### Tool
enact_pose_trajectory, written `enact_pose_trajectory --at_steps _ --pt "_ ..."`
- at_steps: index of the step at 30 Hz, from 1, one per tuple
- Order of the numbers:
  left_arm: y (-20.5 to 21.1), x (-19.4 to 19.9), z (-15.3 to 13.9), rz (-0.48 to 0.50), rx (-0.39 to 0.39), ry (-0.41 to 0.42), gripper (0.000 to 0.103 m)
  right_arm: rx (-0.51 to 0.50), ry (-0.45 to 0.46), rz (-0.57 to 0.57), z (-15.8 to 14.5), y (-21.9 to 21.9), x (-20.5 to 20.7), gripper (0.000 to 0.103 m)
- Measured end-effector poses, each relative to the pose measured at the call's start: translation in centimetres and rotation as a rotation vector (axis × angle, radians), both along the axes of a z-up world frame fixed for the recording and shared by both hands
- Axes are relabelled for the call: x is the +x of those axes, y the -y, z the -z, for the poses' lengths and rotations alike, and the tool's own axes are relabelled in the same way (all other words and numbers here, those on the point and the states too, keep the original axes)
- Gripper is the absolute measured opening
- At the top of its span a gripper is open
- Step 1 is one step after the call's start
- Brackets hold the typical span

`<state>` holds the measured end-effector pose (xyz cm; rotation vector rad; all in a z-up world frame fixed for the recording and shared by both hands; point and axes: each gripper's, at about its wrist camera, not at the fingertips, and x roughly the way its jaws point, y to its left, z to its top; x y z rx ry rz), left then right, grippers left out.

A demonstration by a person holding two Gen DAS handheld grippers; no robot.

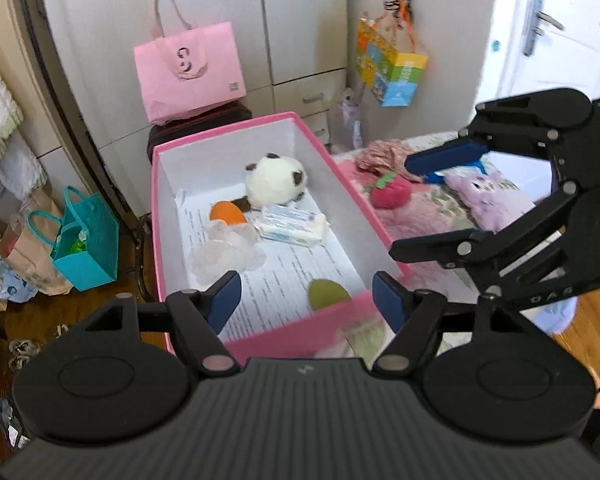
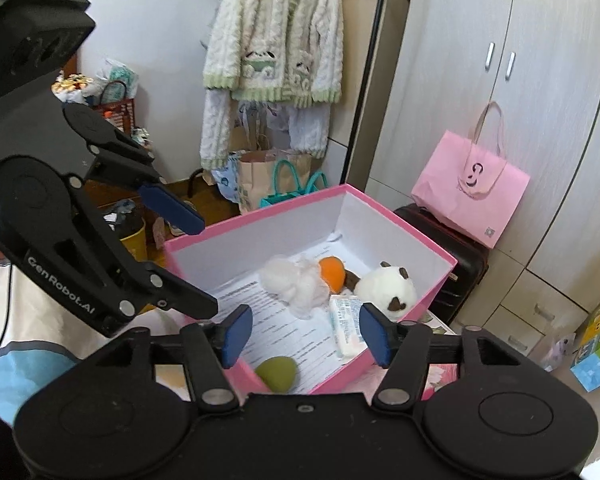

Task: Organize soft objects
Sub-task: 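Move both grippers back toward the purple plush doll on the bed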

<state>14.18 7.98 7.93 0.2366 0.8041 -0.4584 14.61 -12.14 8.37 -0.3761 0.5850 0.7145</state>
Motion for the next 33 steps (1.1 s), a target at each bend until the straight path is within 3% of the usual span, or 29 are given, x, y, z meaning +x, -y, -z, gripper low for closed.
enact_pose_trajectory --at_steps 6,8,9,24,28,33 --pt "0.4 -3.1 -0.1 0.053 0.008 0.004 0.078 0.020 -0.014 0.008 -1.1 1.3 -3.3 0.076" --pt "0.8 -4.1 0.0 0.075 0.013 0.020 0.082 0.038 -0.014 0.014 -1.2 2.2 -4.3 0.090" --pt "1.1 -4.7 0.1 0.086 0.018 0.029 0.082 0.049 -0.008 0.025 -1.1 2.8 -4.8 0.092" --pt "8.2 -8.3 2.3 0.263 0.055 0.105 0.098 0.079 -0.059 0.270 3.1 12.8 -9.0 0.093" --pt "10.2 -7.4 3.4 0.279 0.012 0.076 0.098 0.089 -0.072 0.329 5.2 15.4 -8.9 0.093" --pt "12.6 -6.4 4.9 0.290 -0.034 0.079 0.098 0.204 -0.014 0.339 7.4 18.1 -9.1 0.093"
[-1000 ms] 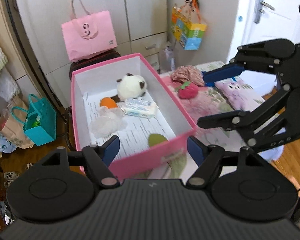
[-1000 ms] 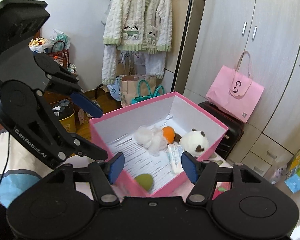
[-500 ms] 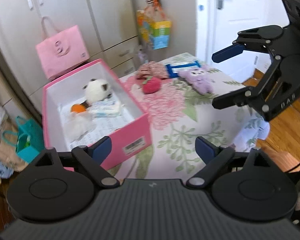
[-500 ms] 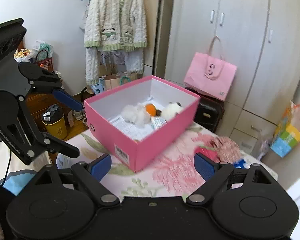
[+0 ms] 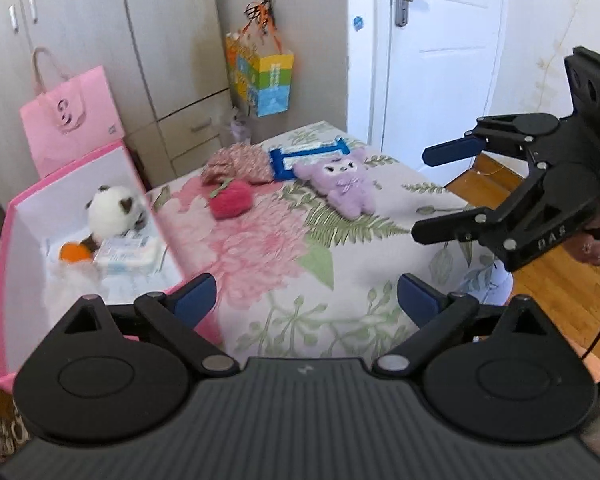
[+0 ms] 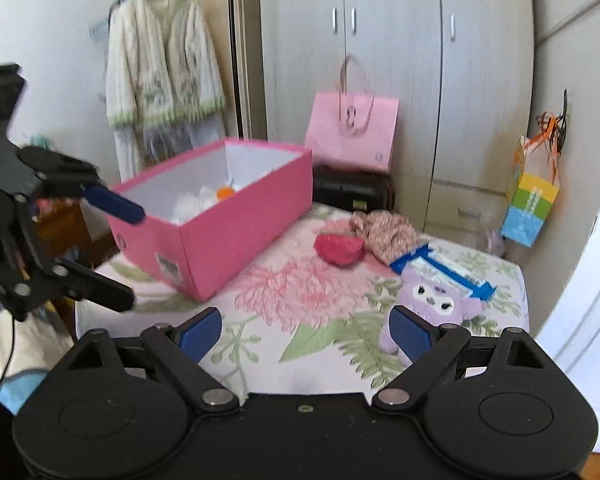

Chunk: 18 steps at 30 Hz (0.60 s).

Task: Organize soft objects
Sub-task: 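Move both grippers back toward the purple plush doll on the bed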

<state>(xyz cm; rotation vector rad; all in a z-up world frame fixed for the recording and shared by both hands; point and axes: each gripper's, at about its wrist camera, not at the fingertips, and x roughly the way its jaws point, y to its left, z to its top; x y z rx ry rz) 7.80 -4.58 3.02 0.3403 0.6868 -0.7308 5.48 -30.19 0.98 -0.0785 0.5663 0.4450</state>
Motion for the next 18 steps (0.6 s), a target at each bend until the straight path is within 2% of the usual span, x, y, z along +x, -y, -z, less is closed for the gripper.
enact_pose_trajectory --at_steps 4,7,11,13,16,18 --pt "1.5 1.2 0.9 0.006 -0.023 0.008 0.098 0.050 0.035 0.043 1.6 1.7 0.5 0.093" --pt "2.4 2.5 1.5 0.010 -0.056 -0.036 0.098 0.032 -0.004 0.080 3.4 2.7 1.7 0.093" --pt "3.7 3.7 2.8 0.012 -0.091 -0.050 0.098 0.015 -0.041 0.113 5.9 3.4 3.2 0.093" --pt "4.3 4.4 3.6 0.011 -0.136 -0.046 0.098 0.023 -0.039 0.122 6.8 3.7 3.7 0.093" --pt "4.5 5.7 5.2 -0.008 -0.252 -0.036 0.098 0.067 -0.011 0.144 7.8 4.1 4.5 0.093" --pt "5.2 6.5 6.2 -0.030 -0.277 -0.015 0.098 0.083 -0.001 0.187 8.4 4.3 5.2 0.093"
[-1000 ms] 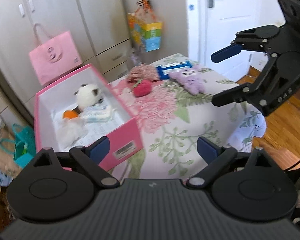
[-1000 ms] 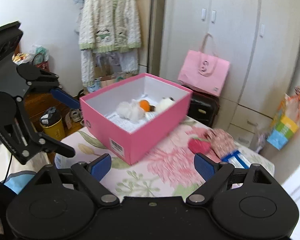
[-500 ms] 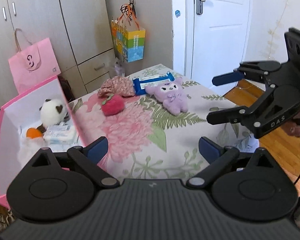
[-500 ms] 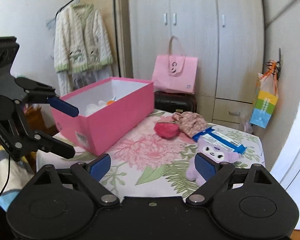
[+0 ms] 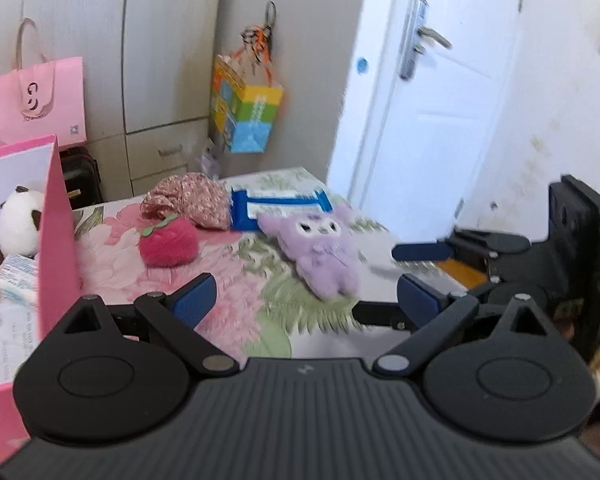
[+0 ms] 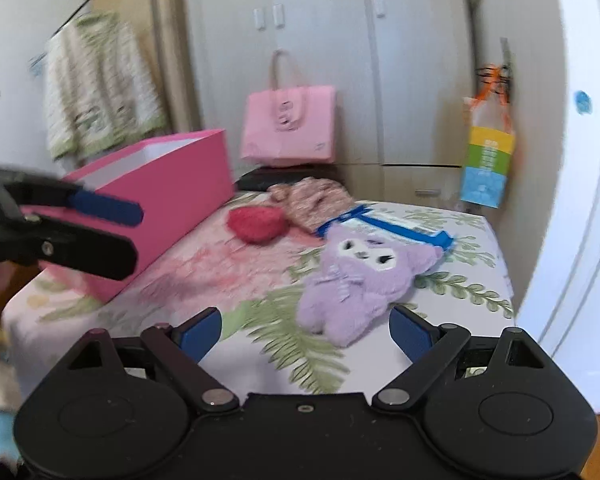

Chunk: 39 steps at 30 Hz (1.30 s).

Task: Organize soft objects
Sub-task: 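Move both grippers back toward the purple plush doll on the bed, then grasp the purple plush doll with both grippers together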

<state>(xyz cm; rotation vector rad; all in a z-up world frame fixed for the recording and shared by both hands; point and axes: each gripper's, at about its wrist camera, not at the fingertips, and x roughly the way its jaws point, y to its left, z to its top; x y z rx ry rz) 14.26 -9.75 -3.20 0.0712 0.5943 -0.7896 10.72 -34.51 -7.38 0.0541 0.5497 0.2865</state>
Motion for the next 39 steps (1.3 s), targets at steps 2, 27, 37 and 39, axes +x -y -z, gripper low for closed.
enact_pose_trajectory --at_steps 2,27,37,39 --pt "0.9 0.7 0.6 -0.013 0.001 0.016 0.098 0.009 0.000 0.020 0.5 0.2 1.0 0.093" --pt "9.3 6.4 5.9 -0.101 0.002 -0.166 0.043 0.026 -0.106 0.109 3.0 0.1 6.3 0.071" --pt "9.4 3.8 5.6 -0.139 0.033 -0.106 0.039 0.032 -0.062 0.169 3.1 -1.2 4.1 0.054" --pt "9.0 3.3 5.6 -0.144 0.032 -0.111 0.039 0.052 -0.054 0.172 3.2 -1.3 3.6 0.054"
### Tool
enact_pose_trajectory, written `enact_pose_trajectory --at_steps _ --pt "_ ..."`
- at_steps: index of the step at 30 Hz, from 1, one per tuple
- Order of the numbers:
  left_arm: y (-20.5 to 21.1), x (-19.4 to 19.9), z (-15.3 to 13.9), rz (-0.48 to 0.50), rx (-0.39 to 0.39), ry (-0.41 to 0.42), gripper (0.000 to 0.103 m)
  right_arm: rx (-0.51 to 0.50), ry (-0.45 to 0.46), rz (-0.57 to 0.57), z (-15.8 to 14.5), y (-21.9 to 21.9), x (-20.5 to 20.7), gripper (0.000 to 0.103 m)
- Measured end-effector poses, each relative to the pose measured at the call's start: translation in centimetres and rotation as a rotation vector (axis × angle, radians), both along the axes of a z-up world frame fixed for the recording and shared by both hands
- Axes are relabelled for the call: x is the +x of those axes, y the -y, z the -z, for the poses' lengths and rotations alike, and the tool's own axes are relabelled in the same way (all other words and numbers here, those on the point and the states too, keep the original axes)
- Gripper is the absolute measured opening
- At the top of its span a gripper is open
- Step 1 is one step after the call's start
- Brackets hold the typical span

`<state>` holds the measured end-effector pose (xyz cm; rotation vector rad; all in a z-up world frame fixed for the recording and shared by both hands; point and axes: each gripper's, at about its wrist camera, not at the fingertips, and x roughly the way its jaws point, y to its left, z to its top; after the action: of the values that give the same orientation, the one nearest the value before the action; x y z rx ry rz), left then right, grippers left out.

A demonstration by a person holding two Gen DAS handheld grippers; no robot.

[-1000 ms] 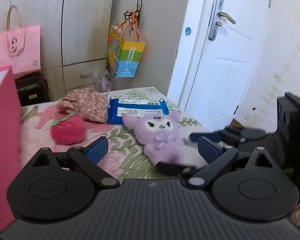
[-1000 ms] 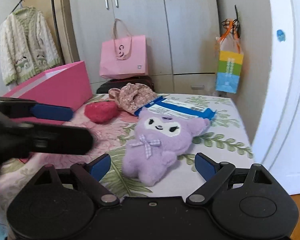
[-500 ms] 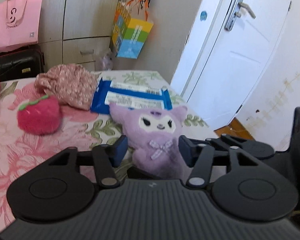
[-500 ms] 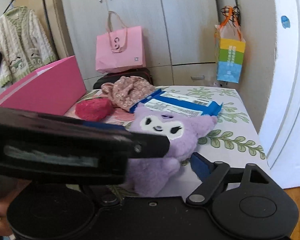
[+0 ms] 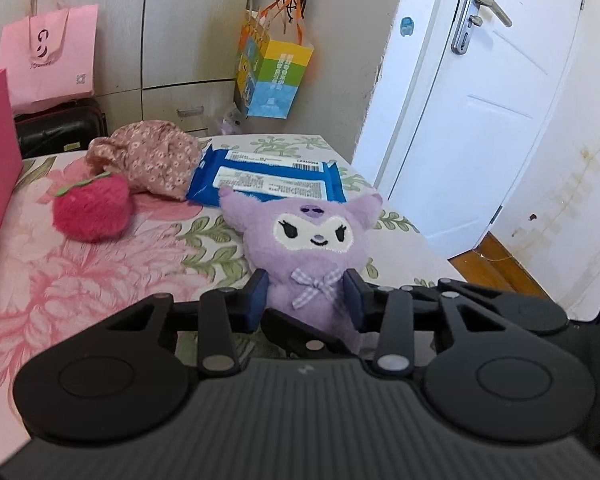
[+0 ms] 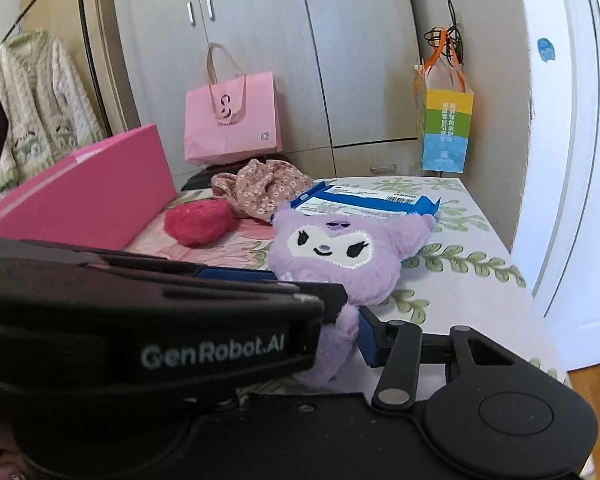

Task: Organize soft objects
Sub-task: 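Grasp the purple plush doll with both grippers together, then carry the purple doll over the pink box and open both grippers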

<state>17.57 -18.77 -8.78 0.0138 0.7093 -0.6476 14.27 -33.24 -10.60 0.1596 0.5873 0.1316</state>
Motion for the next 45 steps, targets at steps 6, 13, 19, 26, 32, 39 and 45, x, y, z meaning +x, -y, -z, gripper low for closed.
enact_pose_trajectory --at_steps 6,13,19,26,32,39,45 --pt "-1.3 -1.6 -0.1 -0.016 0.003 -0.006 0.039 -0.006 0.019 -0.019 0.1 -1.1 -1.6 0.054" --pt "-2.8 -3.9 -0.2 -0.037 -0.002 0.001 0.039 -0.016 0.031 -0.038 -0.1 -2.5 -3.5 0.054" --pt "-4.1 -5.6 -0.5 -0.042 -0.002 -0.020 0.039 -0.025 0.004 -0.052 -0.5 -3.7 -5.0 0.054" --pt "-6.3 -8.3 -1.5 -0.055 -0.003 -0.038 0.039 -0.030 -0.030 -0.077 -1.6 -5.7 -7.5 0.054" --pt "-8.8 -10.7 -2.5 -0.083 0.007 -0.055 0.039 -0.018 -0.070 -0.110 -2.8 -7.8 -9.2 0.054" --pt "-13.1 -13.2 -4.1 -0.148 -0.031 -0.072 0.039 -0.025 -0.095 -0.185 -4.6 -10.9 -11.0 0.054" --pt "-16.4 -15.5 -6.0 -0.246 -0.100 -0.008 0.039 -0.049 -0.040 -0.269 -6.9 -13.6 -12.2 0.054"
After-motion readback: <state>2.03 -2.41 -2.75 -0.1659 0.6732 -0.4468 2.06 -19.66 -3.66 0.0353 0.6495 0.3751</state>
